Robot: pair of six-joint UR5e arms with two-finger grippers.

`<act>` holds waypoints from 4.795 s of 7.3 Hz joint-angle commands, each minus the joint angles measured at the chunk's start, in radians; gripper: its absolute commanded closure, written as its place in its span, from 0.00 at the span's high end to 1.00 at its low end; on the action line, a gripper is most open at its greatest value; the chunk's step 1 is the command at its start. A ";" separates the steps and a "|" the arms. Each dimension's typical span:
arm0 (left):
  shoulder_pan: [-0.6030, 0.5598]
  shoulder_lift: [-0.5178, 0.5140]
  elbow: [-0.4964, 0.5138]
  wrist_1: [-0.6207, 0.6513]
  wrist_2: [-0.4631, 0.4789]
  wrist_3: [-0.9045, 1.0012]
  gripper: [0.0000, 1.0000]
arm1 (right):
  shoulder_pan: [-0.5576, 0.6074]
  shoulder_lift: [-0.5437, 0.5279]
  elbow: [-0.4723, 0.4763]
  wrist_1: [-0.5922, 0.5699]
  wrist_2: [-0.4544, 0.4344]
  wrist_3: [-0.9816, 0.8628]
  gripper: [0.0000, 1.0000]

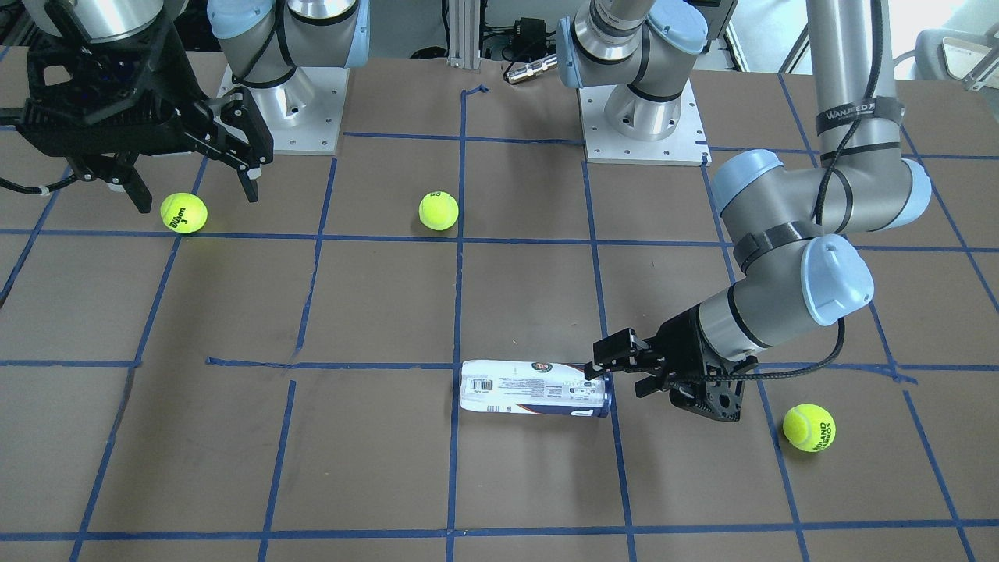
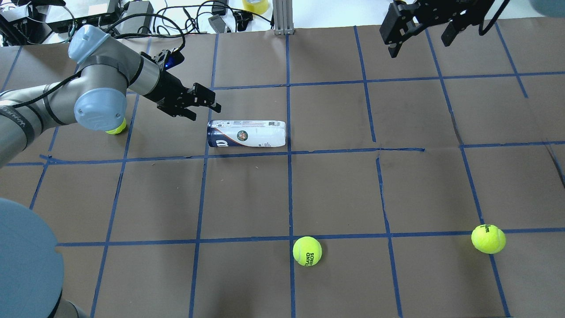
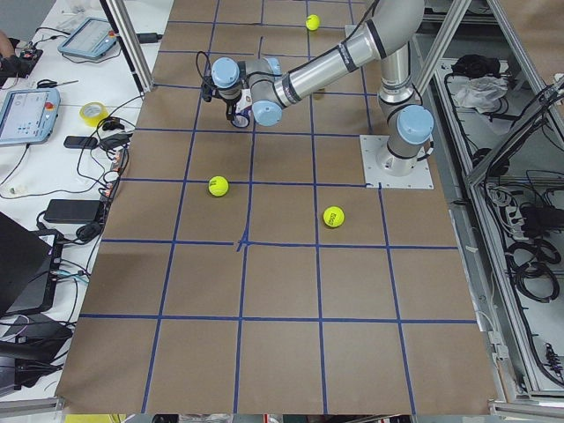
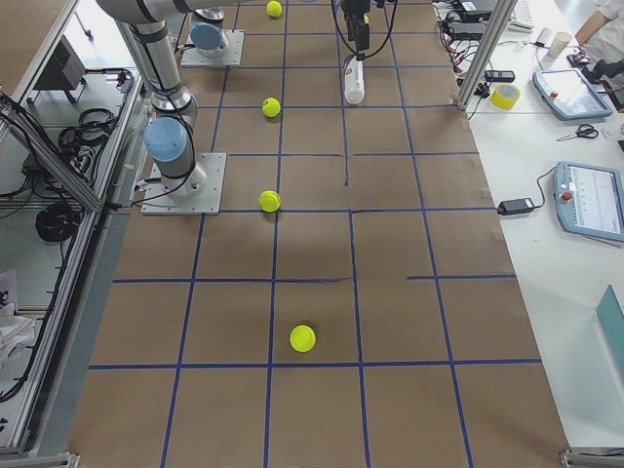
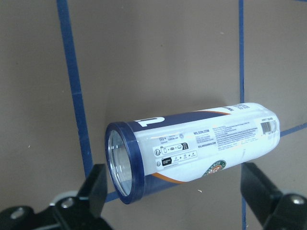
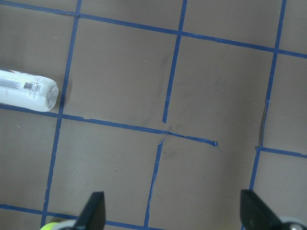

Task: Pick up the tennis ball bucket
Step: 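Grasp the open end of the lying tube with the left gripper, then tilt the tube upright with the left gripper, open end up, then open the left gripper and lift it off the standing tube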

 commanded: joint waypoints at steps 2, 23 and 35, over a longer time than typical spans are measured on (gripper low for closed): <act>-0.001 -0.055 -0.001 -0.003 -0.049 0.010 1.00 | 0.000 -0.009 0.012 0.035 -0.011 0.028 1.00; -0.247 -0.023 0.345 -0.191 0.400 -0.338 0.00 | 0.000 -0.003 0.021 0.042 0.003 0.140 1.00; -0.271 0.055 0.399 -0.300 0.410 -0.410 1.00 | 0.000 -0.006 0.044 0.042 0.006 0.139 1.00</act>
